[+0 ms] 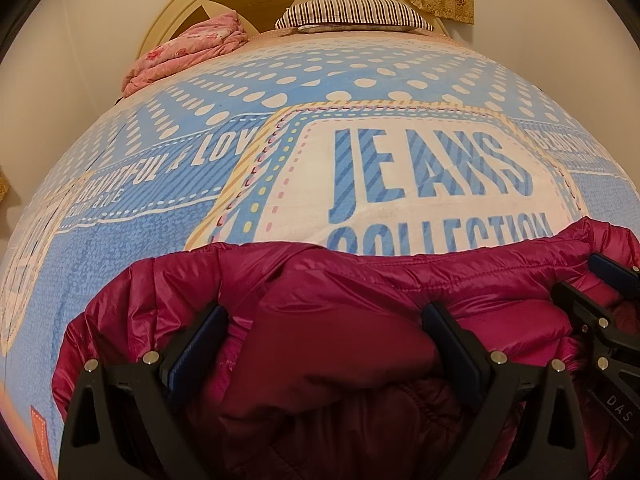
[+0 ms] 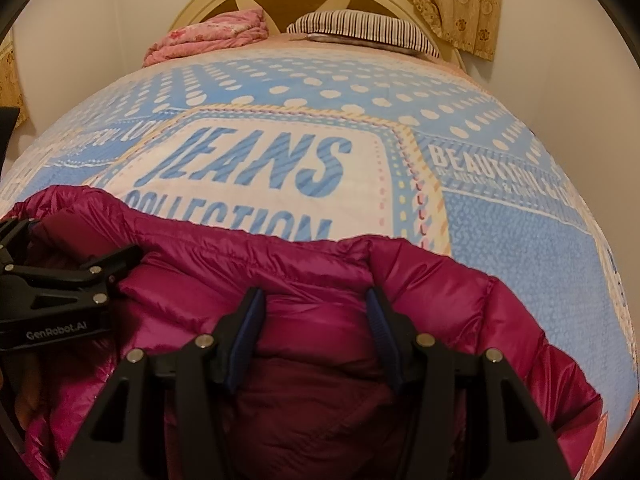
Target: Fold large clothes
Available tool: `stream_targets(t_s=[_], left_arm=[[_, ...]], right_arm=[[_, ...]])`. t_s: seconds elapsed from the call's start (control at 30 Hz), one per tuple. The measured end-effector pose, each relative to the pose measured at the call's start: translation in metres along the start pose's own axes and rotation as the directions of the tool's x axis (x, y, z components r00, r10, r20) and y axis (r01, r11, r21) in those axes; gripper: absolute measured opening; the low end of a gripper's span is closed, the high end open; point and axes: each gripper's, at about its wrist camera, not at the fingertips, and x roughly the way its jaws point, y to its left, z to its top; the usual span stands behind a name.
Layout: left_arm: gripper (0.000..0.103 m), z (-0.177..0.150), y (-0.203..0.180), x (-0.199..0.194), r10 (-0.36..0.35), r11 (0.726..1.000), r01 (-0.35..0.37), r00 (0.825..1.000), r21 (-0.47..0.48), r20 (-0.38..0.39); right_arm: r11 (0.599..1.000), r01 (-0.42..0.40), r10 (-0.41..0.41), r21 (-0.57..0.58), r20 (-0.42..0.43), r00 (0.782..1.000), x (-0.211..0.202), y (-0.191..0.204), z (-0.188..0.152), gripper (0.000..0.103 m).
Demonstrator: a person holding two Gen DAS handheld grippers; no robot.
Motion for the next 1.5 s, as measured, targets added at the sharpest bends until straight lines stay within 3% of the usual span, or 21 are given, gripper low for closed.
stream_targets(t_s=[0.47, 0.5, 0.53, 0.57, 0.67, 0.77, 0.83, 1.0, 1.1, 1.2, 1.3, 1.5], left_arm=[[0.101, 0.005, 0.001, -0.003, 0.000, 1.000, 0.000, 1.000, 0.005, -0.031], [0.101, 0.007, 0.004, -0.011, -0.003, 1.000, 0.003, 0.999, 0.009, -0.037], [0.101, 0.009, 0.009, -0.024, -0.011, 1.000, 0.011, 1.000, 0.004, -0.022], [0.101, 0.009, 0.016, -0.045, -0.037, 0.999, 0.037, 0.999, -0.006, 0.018], [0.101, -0.005, 0.042, -0.109, -0.077, 0.997, 0.078, 0.991, -0.002, 0.111], [0.101, -0.041, 0.065, -0.154, -0.101, 0.995, 0.102, 0.987, 0.002, 0.126], [0.101, -0.080, 0.077, -0.181, -0.056, 0.998, 0.053, 0.991, 0.033, 0.121], [0.101, -0.194, 0.105, -0.221, -0.094, 0.995, 0.094, 0.995, 0.016, 0.015], [0.101, -0.244, 0.112, -0.242, -0.092, 0.996, 0.092, 0.996, -0.008, 0.003], [0.101, -0.279, 0.111, -0.259, -0.087, 0.996, 0.087, 0.996, -0.011, 0.021], [0.101, -0.308, 0.113, -0.270, -0.125, 0.991, 0.126, 0.992, -0.042, 0.010], [0.101, -0.350, 0.107, -0.281, -0.142, 0.989, 0.141, 0.990, -0.050, -0.008]], right_arm=[[1.000, 0.013, -0.014, -0.022, -0.033, 0.999, 0.001, 0.003, 0.005, 0.058], [0.999, 0.015, -0.016, -0.029, -0.046, 0.999, -0.004, 0.002, 0.008, 0.060], [0.999, 0.029, -0.030, -0.023, -0.040, 0.999, -0.012, 0.000, 0.010, 0.068], [0.999, 0.035, -0.036, -0.010, -0.017, 0.999, -0.025, -0.003, 0.011, 0.073], [1.000, 0.008, -0.008, 0.004, 0.036, 0.999, -0.074, -0.014, 0.006, 0.074], [1.000, -0.030, 0.029, 0.005, 0.027, 0.999, -0.122, -0.023, -0.025, 0.081], [0.999, -0.041, 0.041, 0.027, 0.000, 0.999, -0.151, -0.030, -0.059, 0.083], [0.996, -0.039, 0.044, 0.079, -0.066, 0.997, -0.210, -0.039, -0.151, 0.083], [0.991, -0.022, 0.033, 0.134, -0.088, 0.996, -0.249, -0.041, -0.213, 0.083], [0.985, -0.013, 0.031, 0.175, -0.105, 0.994, -0.273, -0.039, -0.254, 0.083], [0.978, -0.019, 0.039, 0.207, -0.097, 0.995, -0.290, -0.036, -0.284, 0.083], [0.959, -0.030, 0.057, 0.280, -0.090, 0.994, -0.304, -0.029, -0.320, 0.083]])
